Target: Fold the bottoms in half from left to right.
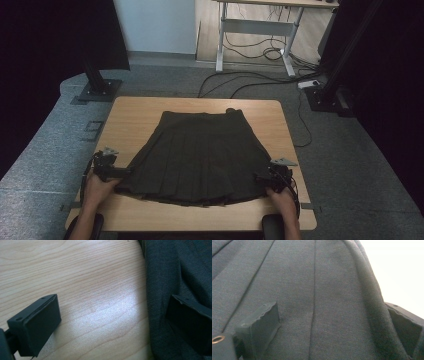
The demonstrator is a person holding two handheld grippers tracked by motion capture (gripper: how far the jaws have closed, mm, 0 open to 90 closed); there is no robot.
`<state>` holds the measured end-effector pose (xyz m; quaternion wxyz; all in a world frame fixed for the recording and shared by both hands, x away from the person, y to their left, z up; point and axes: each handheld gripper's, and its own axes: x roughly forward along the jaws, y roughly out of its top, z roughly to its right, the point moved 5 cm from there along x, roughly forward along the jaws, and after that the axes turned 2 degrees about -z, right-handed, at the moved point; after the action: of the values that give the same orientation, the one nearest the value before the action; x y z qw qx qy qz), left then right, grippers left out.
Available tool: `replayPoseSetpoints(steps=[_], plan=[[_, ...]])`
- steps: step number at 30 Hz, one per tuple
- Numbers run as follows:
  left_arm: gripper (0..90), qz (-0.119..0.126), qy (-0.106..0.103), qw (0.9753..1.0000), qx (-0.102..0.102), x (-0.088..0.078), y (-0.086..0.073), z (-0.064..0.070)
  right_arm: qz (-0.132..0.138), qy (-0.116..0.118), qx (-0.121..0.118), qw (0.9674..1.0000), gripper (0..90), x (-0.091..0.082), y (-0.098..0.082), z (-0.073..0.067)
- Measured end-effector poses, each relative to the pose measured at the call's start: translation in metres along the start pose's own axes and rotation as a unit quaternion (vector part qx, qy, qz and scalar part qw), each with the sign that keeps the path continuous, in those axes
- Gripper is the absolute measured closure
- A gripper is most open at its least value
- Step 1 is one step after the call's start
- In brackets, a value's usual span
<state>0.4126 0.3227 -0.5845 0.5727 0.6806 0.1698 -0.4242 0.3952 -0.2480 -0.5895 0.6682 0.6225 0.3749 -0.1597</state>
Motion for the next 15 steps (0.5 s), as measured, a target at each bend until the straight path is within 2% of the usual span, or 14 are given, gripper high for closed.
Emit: replayPoseSetpoints(steps=[15], plan=[[0.0, -0.001, 0.0, 1.0, 0.0, -0.0008, -0.0009, 0.001, 0.001, 0.004, -0.003, 1.0, 4.3, -0.0002, -0.0001, 0.0006]])
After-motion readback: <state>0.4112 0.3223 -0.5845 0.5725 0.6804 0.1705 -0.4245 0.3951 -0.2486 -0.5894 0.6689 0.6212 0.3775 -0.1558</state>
